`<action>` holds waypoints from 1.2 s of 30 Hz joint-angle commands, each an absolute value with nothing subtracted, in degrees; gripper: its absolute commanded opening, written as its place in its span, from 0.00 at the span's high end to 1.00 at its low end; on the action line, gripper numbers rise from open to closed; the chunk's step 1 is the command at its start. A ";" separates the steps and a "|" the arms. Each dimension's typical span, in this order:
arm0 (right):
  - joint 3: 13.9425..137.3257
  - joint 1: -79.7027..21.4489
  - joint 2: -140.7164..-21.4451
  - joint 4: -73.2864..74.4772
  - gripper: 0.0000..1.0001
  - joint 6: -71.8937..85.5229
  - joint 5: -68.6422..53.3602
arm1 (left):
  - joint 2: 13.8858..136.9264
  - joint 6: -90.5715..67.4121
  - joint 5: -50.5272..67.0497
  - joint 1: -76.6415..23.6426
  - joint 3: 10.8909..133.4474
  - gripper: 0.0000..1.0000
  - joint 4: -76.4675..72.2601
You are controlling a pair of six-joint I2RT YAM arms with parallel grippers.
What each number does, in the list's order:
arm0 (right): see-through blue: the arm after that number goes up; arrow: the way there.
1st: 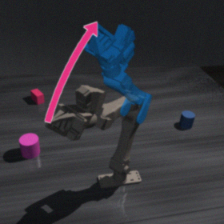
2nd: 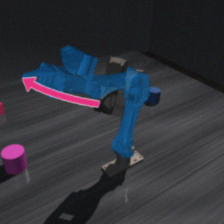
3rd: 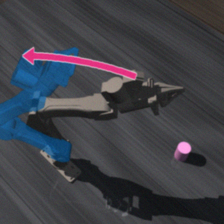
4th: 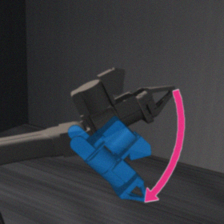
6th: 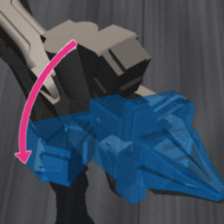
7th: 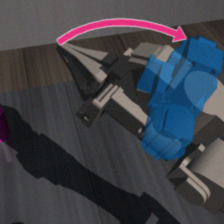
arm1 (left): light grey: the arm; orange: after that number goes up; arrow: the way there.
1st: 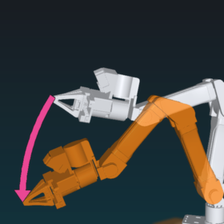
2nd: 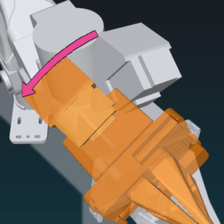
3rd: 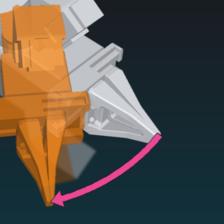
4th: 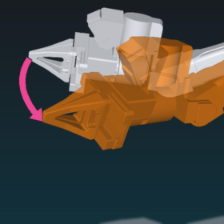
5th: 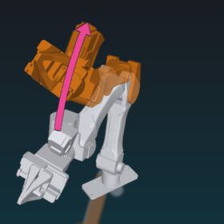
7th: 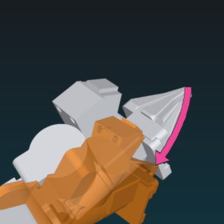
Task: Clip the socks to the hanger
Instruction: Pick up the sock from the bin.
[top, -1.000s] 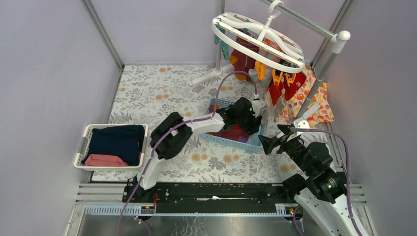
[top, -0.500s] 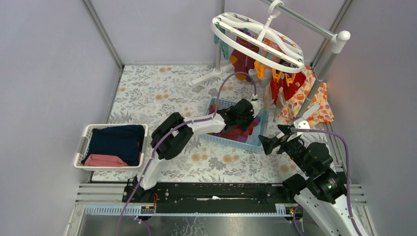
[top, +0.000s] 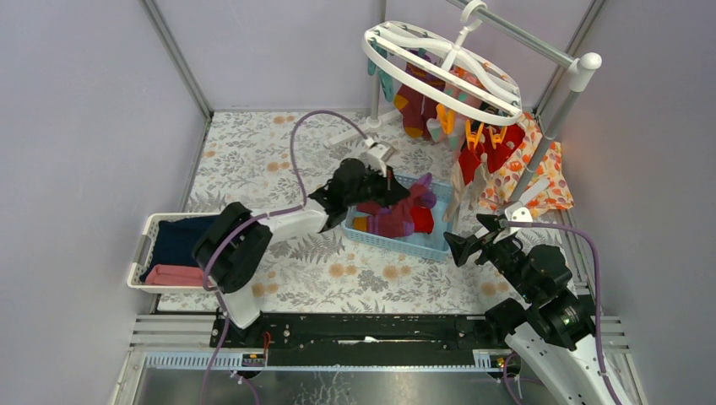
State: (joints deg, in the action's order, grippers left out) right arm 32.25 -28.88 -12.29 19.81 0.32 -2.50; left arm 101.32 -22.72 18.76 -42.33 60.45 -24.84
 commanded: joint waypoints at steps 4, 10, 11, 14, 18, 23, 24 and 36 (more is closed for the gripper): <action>32.34 -29.31 -11.77 17.29 0.00 0.22 -2.55 | 96.21 -40.62 21.29 -35.26 47.86 1.00 -47.78; 32.32 -29.34 -11.93 17.40 0.00 0.26 -2.76 | 96.60 -41.44 13.81 -31.21 46.60 1.00 -46.95; 32.32 -29.29 -12.06 17.34 0.00 0.22 -2.88 | 96.67 -41.59 15.60 -31.06 46.45 1.00 -49.74; 32.59 -29.35 -13.53 17.47 0.00 0.26 -4.04 | 95.88 -39.98 22.96 -31.11 45.93 1.00 -58.94; 33.20 -29.27 -15.54 17.45 0.00 0.39 -6.88 | 92.49 -35.80 26.10 -31.09 40.35 1.00 -73.64; 33.92 -29.29 -15.98 16.81 0.00 0.88 -11.52 | 90.53 -29.09 34.04 -31.22 32.90 1.00 -91.65; 34.19 -29.33 -16.29 16.57 0.00 0.92 -12.23 | 90.22 -28.35 35.72 -31.42 32.81 1.00 -91.73; 38.68 -29.31 -25.46 12.80 0.00 1.53 -18.63 | 86.09 -41.44 27.01 -34.82 36.16 1.00 -91.98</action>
State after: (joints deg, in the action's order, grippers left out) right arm 36.56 -28.88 -24.05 18.68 0.82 -15.46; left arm 88.51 -34.22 33.39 -34.61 33.56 -85.10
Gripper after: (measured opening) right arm 0.994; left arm 0.004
